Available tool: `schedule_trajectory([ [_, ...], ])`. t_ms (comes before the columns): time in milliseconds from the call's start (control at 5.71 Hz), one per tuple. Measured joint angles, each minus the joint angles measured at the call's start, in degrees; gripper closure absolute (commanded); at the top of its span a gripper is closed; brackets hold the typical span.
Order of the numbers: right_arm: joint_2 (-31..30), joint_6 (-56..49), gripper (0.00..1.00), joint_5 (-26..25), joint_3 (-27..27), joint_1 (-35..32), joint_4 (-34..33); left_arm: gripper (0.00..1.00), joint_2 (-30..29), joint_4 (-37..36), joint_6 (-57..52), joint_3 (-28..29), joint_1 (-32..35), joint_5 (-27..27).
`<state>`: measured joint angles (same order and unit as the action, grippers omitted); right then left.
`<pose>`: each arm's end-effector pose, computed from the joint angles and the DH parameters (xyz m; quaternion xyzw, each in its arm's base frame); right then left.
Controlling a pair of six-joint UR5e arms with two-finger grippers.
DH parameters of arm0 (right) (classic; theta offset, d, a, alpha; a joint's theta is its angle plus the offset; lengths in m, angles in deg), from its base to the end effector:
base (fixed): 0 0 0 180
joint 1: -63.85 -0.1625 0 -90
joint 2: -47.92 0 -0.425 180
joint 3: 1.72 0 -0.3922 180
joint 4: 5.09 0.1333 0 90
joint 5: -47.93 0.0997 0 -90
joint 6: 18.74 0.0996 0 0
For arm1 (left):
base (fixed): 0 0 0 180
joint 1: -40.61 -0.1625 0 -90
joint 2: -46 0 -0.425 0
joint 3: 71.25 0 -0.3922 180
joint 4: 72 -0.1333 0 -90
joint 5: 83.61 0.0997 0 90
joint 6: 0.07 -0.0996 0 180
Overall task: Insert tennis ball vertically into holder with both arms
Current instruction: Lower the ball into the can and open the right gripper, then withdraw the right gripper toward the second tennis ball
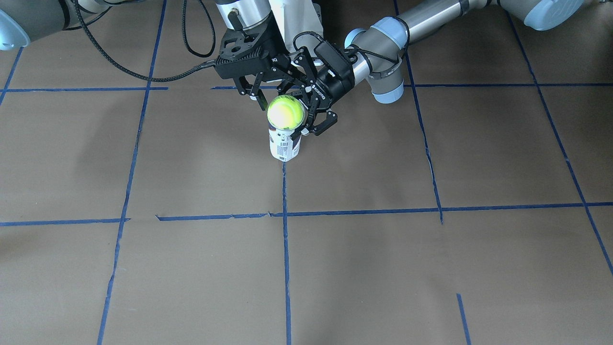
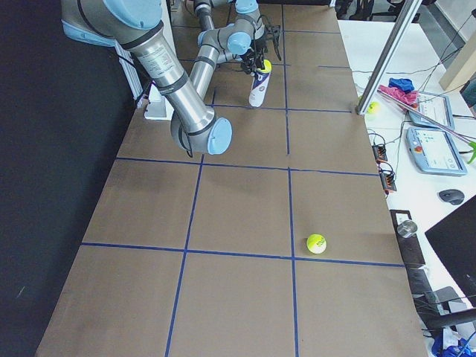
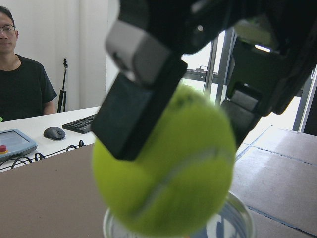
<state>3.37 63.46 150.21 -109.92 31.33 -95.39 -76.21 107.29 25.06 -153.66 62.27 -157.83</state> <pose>-0.4529 -0.4217 0.0637 0.0945 -0.5215 0.1263 0.8386 0.5266 -0.3817 0.2287 0.6236 0.5533 0.0919 0.5446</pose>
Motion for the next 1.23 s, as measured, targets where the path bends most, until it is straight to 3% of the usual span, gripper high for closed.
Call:
schedule_trajectory([
  [526, -1.95, -7.13, 0.00, 1.93, -2.78, -2.94, -6.10, 0.19, 0.16, 0.92, 0.00, 0.11, -0.70, 1.93],
  [876, -9.36, -27.07, 0.00, 9.59, -3.03, -14.96, -9.09, 0.18, 0.28, 1.45, -0.40, 0.17, -1.90, 3.33],
  [1227, -12.40, -42.48, 0.00, 11.38, 1.80, -21.47, -9.27, 0.17, 0.34, 1.50, -2.04, 0.21, -2.78, 3.46],
])
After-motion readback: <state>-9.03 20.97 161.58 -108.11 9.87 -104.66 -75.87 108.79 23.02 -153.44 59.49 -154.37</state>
